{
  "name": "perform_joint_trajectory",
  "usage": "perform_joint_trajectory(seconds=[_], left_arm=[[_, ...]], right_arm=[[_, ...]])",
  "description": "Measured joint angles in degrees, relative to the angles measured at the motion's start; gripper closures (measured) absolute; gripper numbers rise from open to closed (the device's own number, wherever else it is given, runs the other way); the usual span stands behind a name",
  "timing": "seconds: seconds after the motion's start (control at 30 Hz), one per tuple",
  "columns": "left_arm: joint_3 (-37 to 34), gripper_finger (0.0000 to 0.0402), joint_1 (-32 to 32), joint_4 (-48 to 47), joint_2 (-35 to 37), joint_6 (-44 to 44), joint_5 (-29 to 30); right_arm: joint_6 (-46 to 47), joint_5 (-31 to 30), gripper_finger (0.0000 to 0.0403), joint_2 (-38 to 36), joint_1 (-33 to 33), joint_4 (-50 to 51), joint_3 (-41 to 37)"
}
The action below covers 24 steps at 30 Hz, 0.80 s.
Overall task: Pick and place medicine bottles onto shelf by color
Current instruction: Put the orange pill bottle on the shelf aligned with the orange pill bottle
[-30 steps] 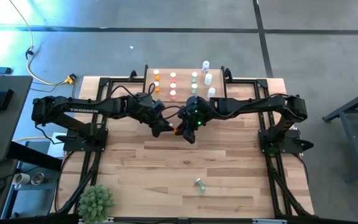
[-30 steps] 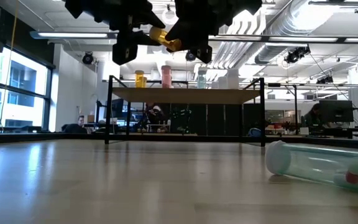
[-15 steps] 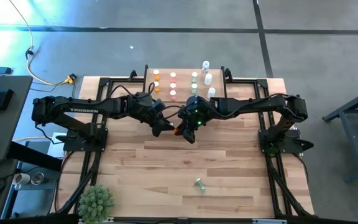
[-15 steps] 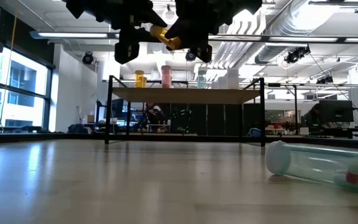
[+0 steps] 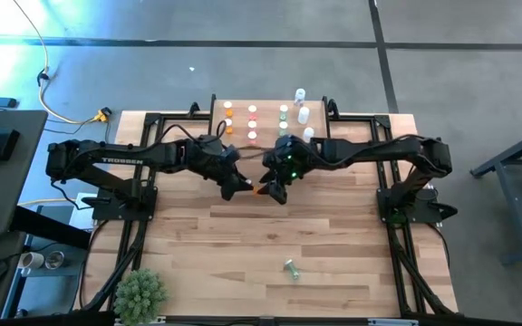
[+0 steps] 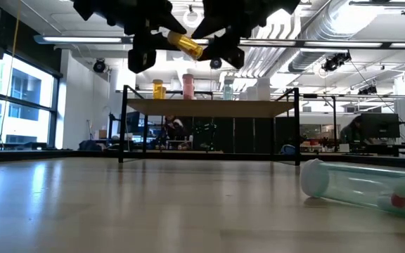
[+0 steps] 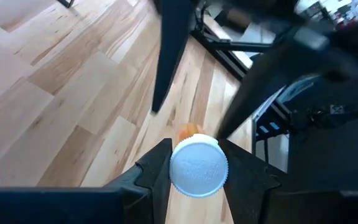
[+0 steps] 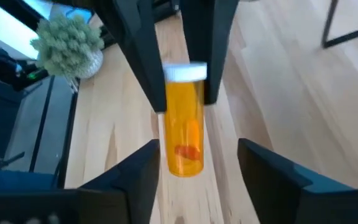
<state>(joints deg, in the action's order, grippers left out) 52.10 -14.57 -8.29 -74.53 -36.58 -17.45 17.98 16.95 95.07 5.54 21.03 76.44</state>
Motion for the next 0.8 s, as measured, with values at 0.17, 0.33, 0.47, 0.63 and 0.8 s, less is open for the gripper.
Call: perform_joint_trajectory(seconds=[0.17,0.33,0.47,0.63,0.8], left_arm=[[0.00,0.0289,0.00,-0.82,-0.01,0.84,0.33],[0.03,0.0289,-0.49,-2.47,0.54,2.65,2.55],[3.03,0.0289,-2.31,-11.04,0.84,5.79,3.28],[8.97,0.0289,-4.64,-24.43,0.84,12.37,6.95],[14.58,0.0289,-7.53,-34.94,0.86,17.58,10.00]], right_arm=[[-0.30,-0.36,0.0180,-2.77,1.37,1.84,0.00],[-0.47,-0.44,0.0179,-5.84,3.06,3.32,0.00],[-0.06,-0.97,0.0178,-8.10,4.16,4.42,0.00],[-0.08,-5.04,0.0178,-10.88,4.63,5.45,0.00],[-0.43,-8.62,0.0178,-12.63,4.63,5.82,0.00]])
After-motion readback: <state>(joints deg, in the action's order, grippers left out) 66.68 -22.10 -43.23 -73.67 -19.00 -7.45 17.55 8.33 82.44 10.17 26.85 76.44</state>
